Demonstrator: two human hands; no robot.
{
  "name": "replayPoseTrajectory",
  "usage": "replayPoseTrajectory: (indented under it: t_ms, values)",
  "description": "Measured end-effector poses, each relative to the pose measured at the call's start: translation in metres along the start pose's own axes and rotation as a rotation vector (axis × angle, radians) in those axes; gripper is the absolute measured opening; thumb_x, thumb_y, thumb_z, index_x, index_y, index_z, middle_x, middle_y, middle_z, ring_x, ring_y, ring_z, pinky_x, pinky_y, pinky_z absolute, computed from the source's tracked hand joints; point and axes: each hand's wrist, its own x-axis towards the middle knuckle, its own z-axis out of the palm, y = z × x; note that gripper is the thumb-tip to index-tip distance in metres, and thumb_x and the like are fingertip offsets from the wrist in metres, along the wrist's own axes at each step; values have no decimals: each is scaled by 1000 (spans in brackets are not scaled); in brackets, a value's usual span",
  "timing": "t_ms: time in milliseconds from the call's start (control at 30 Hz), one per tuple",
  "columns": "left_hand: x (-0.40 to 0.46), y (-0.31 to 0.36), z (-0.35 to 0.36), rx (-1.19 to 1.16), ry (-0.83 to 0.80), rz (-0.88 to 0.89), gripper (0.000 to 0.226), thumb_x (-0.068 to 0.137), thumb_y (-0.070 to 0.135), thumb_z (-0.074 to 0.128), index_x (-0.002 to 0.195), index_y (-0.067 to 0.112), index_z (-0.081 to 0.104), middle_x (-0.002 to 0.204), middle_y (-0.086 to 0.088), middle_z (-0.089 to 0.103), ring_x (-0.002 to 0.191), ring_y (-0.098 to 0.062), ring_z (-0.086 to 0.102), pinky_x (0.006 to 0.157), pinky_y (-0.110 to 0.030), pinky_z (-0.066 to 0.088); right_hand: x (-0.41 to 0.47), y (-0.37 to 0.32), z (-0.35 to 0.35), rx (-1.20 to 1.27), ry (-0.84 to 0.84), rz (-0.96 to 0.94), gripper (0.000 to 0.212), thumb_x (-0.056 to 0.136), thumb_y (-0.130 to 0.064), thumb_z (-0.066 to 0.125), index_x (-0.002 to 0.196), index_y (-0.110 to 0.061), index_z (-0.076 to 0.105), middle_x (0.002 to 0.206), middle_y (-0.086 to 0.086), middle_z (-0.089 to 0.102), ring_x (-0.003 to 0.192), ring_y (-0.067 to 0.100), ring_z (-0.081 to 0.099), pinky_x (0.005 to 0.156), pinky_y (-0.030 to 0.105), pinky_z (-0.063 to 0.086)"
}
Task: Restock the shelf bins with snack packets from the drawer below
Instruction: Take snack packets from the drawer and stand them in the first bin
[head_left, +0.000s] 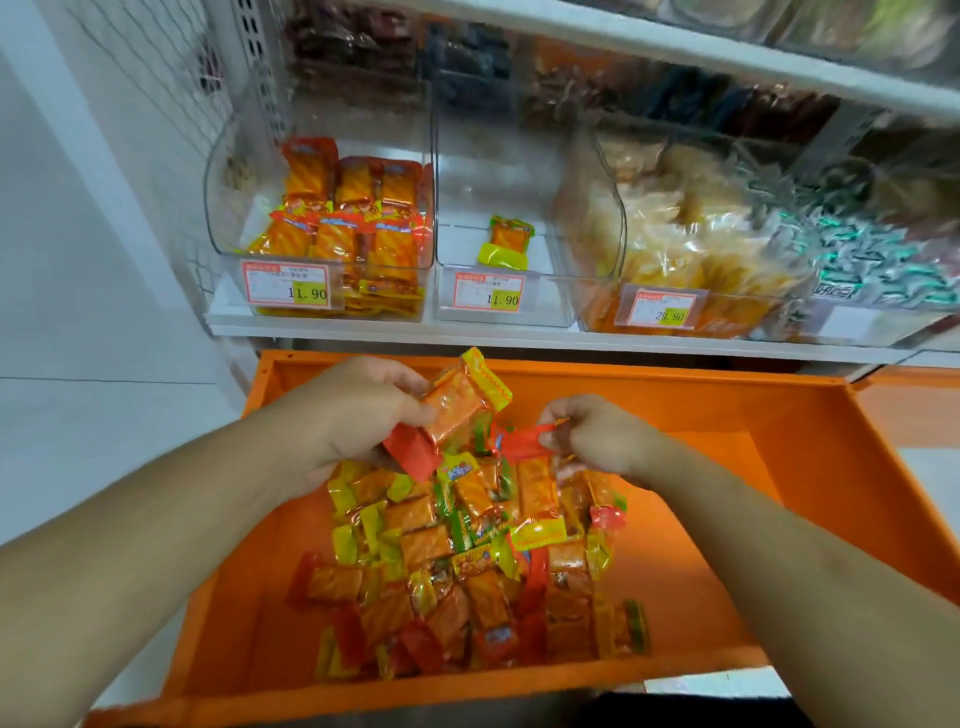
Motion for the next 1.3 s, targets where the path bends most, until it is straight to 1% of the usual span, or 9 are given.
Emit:
replayPoseTrajectory:
  t_ms: [167,333,500,633,800,900,1033,1200,1300]
  values:
    - [-26,14,-18,-107,19,89,20,92,7,74,108,20,73,105,-11,78,90,-32,77,65,-45,64,-69,-66,-24,189,215,-214,7,100,-3,63,96,1,67,71,9,58,66,19,61,68,44,63]
    - [-46,20,-33,-136,17,94,20,97,4,66,114,13,71,105,-12,78,83,-38,78,54,-37,59,-110,-89,-18,463,323,-300,12,100,-10,66,101,2,70,83,26,67,77,30,66,61,34,59]
    - [-52,26,-32,-160,-5,104,20,100,9,61,114,14,74,111,-18,77,98,-43,75,79,-50,62,-118,-111,-11,528,478,-455,8,101,-6,64,100,-4,72,82,34,65,70,27,70,68,40,61]
    - [-59,33,-24,-345,-26,91,28,105,18,50,118,10,73,112,-21,76,96,-42,74,68,-40,62,-132,-124,-7,266,805,-810,16,97,-9,70,103,-21,78,94,-5,79,91,15,75,84,31,60]
    - [-55,38,-17,-550,-87,40,39,104,28,50,123,0,70,114,-26,73,87,-36,72,69,-42,64,-117,-120,27,-249,593,-1083,16,94,-15,77,107,-22,83,120,-11,73,120,7,64,100,32,52]
    - [-55,38,-14,-576,-120,114,37,103,35,51,116,12,77,111,-21,75,87,-32,72,72,-44,63,-104,-108,39,-409,528,-1076,18,96,-27,71,110,-24,81,127,-11,70,125,12,60,100,37,51]
    - [-53,35,-15,-505,-73,191,28,99,7,60,122,15,74,113,-19,75,94,-35,76,77,-50,63,-113,-115,34,-350,437,-975,22,95,-35,71,115,-29,78,132,-21,64,130,3,55,107,26,46]
    - [-57,35,-13,-335,60,278,32,95,11,70,117,35,71,104,2,80,93,-22,78,85,-53,63,-116,-123,28,-20,626,-716,21,92,-22,75,109,-31,65,107,-22,66,104,5,67,87,24,54]
    - [-64,35,-10,-261,46,349,39,93,13,73,122,36,66,104,8,79,92,-16,78,76,-42,65,-112,-132,28,393,462,-373,37,83,-25,87,105,-19,57,91,-8,68,84,13,72,74,37,63]
